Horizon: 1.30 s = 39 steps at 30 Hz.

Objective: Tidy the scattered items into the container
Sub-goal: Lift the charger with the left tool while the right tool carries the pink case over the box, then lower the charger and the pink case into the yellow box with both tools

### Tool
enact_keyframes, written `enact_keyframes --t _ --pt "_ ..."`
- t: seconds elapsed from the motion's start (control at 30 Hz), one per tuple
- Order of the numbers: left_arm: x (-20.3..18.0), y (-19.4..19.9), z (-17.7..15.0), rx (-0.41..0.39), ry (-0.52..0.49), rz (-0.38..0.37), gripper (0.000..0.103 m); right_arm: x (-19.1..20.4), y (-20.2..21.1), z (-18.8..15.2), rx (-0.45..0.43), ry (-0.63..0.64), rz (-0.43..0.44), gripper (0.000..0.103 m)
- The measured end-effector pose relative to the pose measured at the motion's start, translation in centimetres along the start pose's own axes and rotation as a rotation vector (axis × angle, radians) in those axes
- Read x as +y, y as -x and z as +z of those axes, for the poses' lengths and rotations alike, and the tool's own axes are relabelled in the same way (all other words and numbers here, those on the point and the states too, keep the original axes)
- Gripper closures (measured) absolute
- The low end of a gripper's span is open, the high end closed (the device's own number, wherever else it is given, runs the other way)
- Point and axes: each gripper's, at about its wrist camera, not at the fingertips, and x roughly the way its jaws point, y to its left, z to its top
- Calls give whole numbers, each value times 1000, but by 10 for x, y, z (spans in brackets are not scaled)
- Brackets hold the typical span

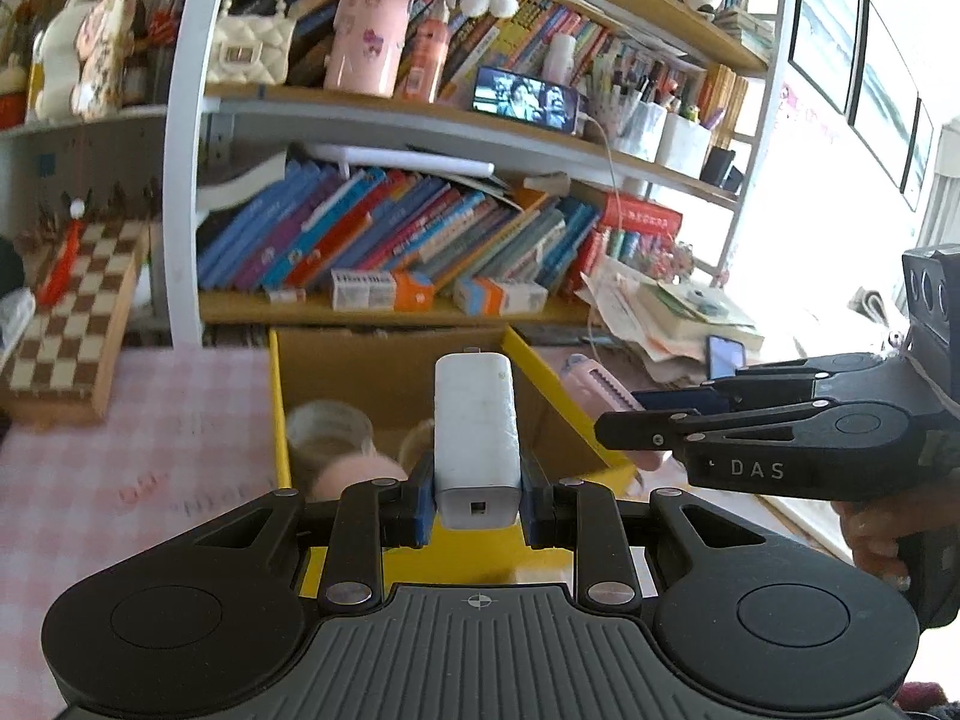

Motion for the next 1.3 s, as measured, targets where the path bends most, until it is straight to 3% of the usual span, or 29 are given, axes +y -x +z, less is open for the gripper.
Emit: enact_keyframes --t 0.33,0.87,1.07,1.3 --pt "7 -47 37 67 -67 27 78 -30 -47 26 50 105 78 80" --pt "23 -159 74 302 -154 55 78 -49 -143 27 321 262 265 80" --pt "23 -207 69 419 -175 62 78 -45 -168 24 397 301 322 80" --pt "26 -242 58 498 -185 72 78 -44 -188 21 453 350 365 79"
